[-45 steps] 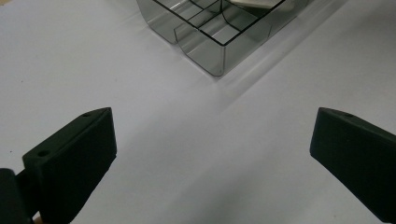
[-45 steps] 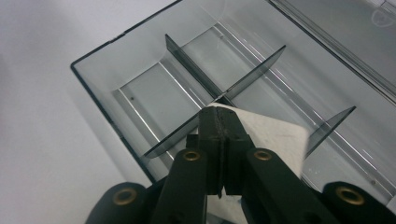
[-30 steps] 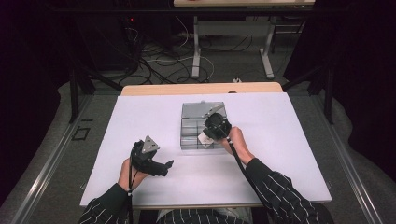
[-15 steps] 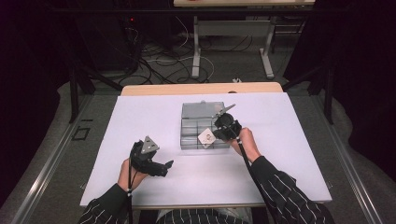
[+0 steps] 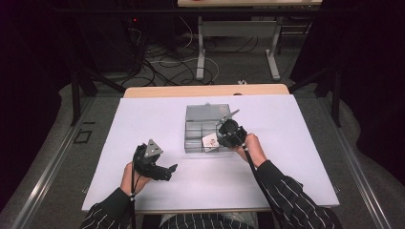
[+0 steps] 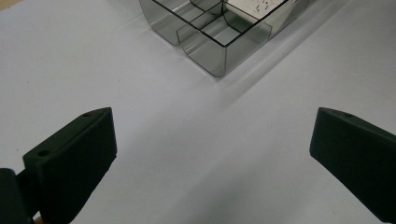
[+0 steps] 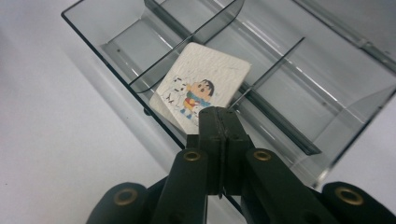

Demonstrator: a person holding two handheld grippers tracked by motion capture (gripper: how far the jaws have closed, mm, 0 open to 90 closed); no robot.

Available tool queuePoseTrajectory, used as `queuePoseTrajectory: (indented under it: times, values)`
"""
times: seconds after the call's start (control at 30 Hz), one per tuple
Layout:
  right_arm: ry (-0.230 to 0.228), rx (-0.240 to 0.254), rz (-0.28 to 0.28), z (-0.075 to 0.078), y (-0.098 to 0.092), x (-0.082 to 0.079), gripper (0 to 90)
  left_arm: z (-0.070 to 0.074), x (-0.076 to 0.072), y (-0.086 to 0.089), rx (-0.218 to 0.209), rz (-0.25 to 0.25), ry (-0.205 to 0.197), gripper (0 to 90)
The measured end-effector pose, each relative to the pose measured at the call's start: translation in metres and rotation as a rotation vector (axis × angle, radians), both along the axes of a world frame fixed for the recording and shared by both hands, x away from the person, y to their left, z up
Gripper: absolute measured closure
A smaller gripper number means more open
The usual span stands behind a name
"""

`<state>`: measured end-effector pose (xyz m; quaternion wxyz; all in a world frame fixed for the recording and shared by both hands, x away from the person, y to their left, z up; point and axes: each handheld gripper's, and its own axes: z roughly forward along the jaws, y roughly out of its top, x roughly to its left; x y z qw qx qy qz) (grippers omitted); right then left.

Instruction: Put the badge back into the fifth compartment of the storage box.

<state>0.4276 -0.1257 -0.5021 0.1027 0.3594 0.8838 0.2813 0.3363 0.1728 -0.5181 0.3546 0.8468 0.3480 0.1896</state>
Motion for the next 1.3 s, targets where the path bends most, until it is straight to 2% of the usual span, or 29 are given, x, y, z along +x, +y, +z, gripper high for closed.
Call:
queuePoseTrajectory:
  times: [0.07, 0.1, 0.2, 0.23, 0.33, 0.37, 0.43, 0.5, 0.53, 0.6, 0.77, 0.87, 0.93, 1.0, 1.03, 1.13, 1.2, 1.3]
  values:
    - [0.001, 0.006, -0.010, 0.004, -0.005, -0.001, 89.4, 0.000, 0.000, 0.000, 0.000, -0.001, -0.001, 0.6]
    - [-0.025, 0.037, -0.022, 0.004, -0.007, -0.002, 88.1, 0.000, 0.000, 0.000, -0.001, -0.001, -0.001, 0.6]
    - [-0.047, 0.066, -0.031, 0.007, -0.014, -0.005, 85.2, 0.000, 0.000, 0.001, -0.006, 0.000, -0.002, 0.6]
    - [-0.053, 0.090, -0.031, 0.008, -0.017, -0.007, 84.3, 0.000, 0.000, 0.001, -0.005, -0.001, -0.004, 0.6]
    - [-0.058, 0.102, -0.030, 0.012, -0.027, -0.010, 80.3, 0.000, 0.001, 0.001, -0.005, -0.002, -0.001, 0.6]
    - [-0.071, 0.128, -0.044, 0.011, -0.029, -0.012, 77.8, 0.000, 0.000, 0.001, -0.005, -0.003, -0.001, 0.6]
    - [-0.084, 0.139, -0.044, 0.011, -0.036, -0.014, 71.8, 0.000, 0.000, 0.000, -0.008, -0.002, -0.001, 0.6]
    - [-0.067, 0.146, -0.038, 0.011, -0.042, -0.015, 62.4, 0.000, 0.000, 0.000, -0.008, -0.001, -0.002, 0.6]
    - [-0.089, 0.167, -0.044, 0.010, -0.045, -0.016, 58.8, 0.000, 0.000, 0.000, -0.009, 0.000, -0.001, 0.6]
    - [-0.086, 0.179, -0.051, 0.010, -0.050, -0.017, 52.1, 0.001, 0.000, 0.000, -0.004, -0.001, -0.002, 0.5]
    - [-0.094, 0.196, -0.053, 0.008, -0.059, -0.018, 38.0, 0.000, 0.000, -0.001, -0.008, 0.001, -0.002, 0.5]
    - [-0.080, 0.194, -0.057, 0.008, -0.062, -0.020, 28.2, 0.001, 0.000, 0.000, -0.003, -0.002, -0.009, 0.5]
    - [-0.092, 0.194, -0.052, 0.006, -0.064, -0.019, 23.0, 0.001, 0.000, 0.000, -0.003, 0.000, -0.005, 0.5]
    - [-0.086, 0.201, -0.052, 0.005, -0.066, -0.020, 19.5, 0.001, 0.000, -0.001, -0.002, 0.000, -0.008, 0.5]
    - [-0.068, 0.193, -0.052, 0.006, -0.068, -0.020, 17.6, 0.001, -0.001, -0.001, -0.002, -0.001, -0.007, 0.5]
    - [-0.081, 0.211, -0.050, 0.003, -0.071, -0.020, 14.4, 0.001, -0.001, -0.001, 0.002, -0.004, -0.011, 0.5]
    - [-0.061, 0.212, -0.059, 0.003, -0.073, -0.021, 9.6, 0.001, -0.001, -0.001, 0.001, -0.004, -0.013, 0.5]
    - [-0.063, 0.218, -0.040, 0.001, -0.079, -0.021, 3.4, 0.001, -0.001, -0.001, 0.001, -0.004, -0.014, 0.5]
